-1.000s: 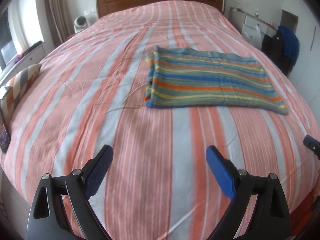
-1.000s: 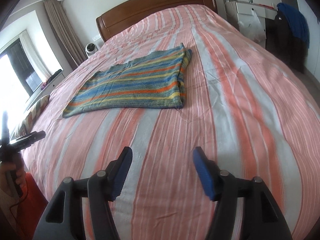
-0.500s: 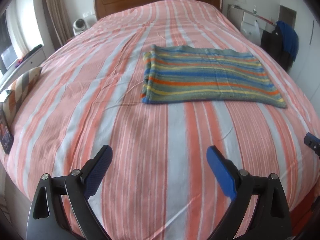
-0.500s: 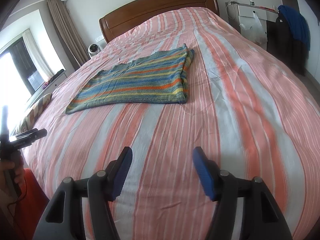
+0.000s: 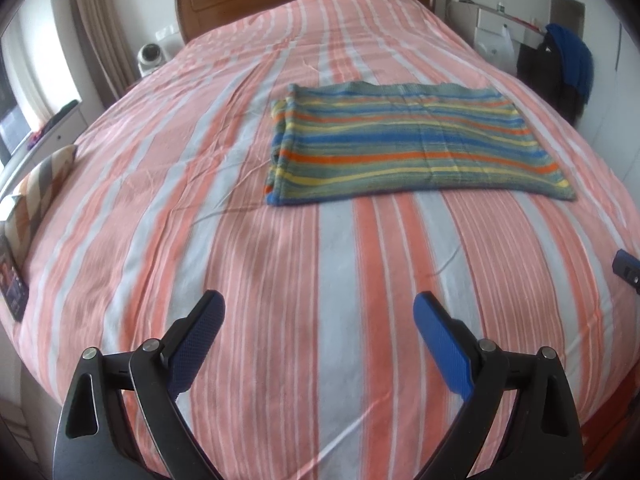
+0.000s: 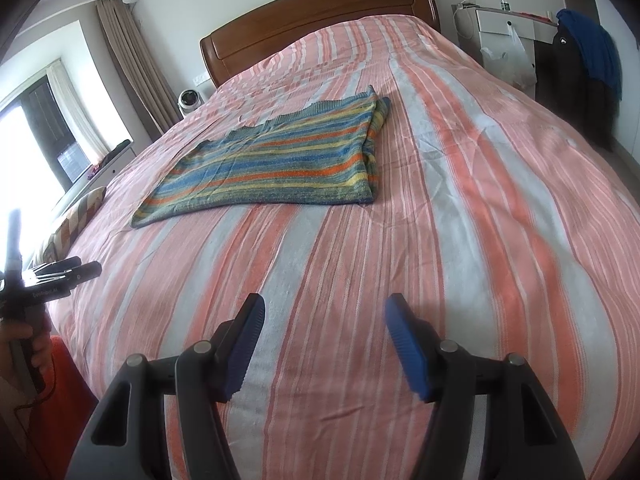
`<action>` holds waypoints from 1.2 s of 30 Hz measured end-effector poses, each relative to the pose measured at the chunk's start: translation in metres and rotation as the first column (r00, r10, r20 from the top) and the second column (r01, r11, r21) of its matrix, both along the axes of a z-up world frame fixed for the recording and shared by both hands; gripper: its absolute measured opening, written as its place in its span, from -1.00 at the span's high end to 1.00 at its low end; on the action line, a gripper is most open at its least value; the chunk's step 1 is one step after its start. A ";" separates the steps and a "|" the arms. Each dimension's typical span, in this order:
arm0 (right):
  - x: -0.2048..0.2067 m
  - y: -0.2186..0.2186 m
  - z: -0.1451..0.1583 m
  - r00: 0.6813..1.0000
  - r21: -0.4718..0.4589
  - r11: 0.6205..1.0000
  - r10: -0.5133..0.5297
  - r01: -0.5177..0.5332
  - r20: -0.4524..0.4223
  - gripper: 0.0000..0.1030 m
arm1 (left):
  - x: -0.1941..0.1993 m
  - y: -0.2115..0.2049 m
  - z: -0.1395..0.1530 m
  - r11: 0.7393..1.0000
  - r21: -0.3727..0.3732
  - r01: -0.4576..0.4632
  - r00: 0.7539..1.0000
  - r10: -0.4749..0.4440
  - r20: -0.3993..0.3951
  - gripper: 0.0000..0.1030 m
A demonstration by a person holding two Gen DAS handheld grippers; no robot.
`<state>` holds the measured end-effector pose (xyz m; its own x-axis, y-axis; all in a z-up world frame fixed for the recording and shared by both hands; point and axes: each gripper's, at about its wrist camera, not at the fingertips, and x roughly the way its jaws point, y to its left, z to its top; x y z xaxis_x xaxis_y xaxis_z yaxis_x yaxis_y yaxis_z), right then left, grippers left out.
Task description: Fold small clothes
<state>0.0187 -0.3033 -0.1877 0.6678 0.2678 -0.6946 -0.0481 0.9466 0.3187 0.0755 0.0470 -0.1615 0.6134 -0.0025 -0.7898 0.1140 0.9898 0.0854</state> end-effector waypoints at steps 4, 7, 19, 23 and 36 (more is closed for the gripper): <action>-0.001 -0.004 0.001 1.000 0.003 1.000 -0.005 0.005 0.011 -0.22 | 0.004 -0.007 -0.003 1.000 0.013 0.013 1.000 -0.013 -0.008 -0.87; 0.000 -0.008 -0.002 1.000 0.006 1.000 -0.008 0.008 0.007 -0.22 | 0.008 -0.012 -0.005 0.999 0.026 0.021 1.000 -0.021 -0.015 -0.87; 0.011 -0.021 -0.004 1.000 0.047 0.999 -0.005 0.005 -0.003 -0.22 | 0.022 -0.055 -0.003 0.991 0.072 0.116 0.993 -0.117 0.005 -0.87; 0.042 -0.048 0.016 1.000 0.076 0.997 0.011 -0.012 0.006 -0.22 | 0.039 -0.124 -0.002 0.945 0.035 0.325 0.945 -0.325 0.016 -0.87; 0.298 -0.099 -0.012 0.944 0.303 0.940 0.232 -0.155 -0.236 -0.19 | 0.099 -0.261 -0.045 0.814 -0.015 0.581 0.814 -0.581 0.002 0.76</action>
<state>0.3165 -0.4024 -0.1994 0.3859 0.5794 -0.7179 -0.0992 0.7997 0.5921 0.1744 -0.2142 -0.2062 0.4923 -0.3687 -0.7884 0.6683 0.7405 0.0710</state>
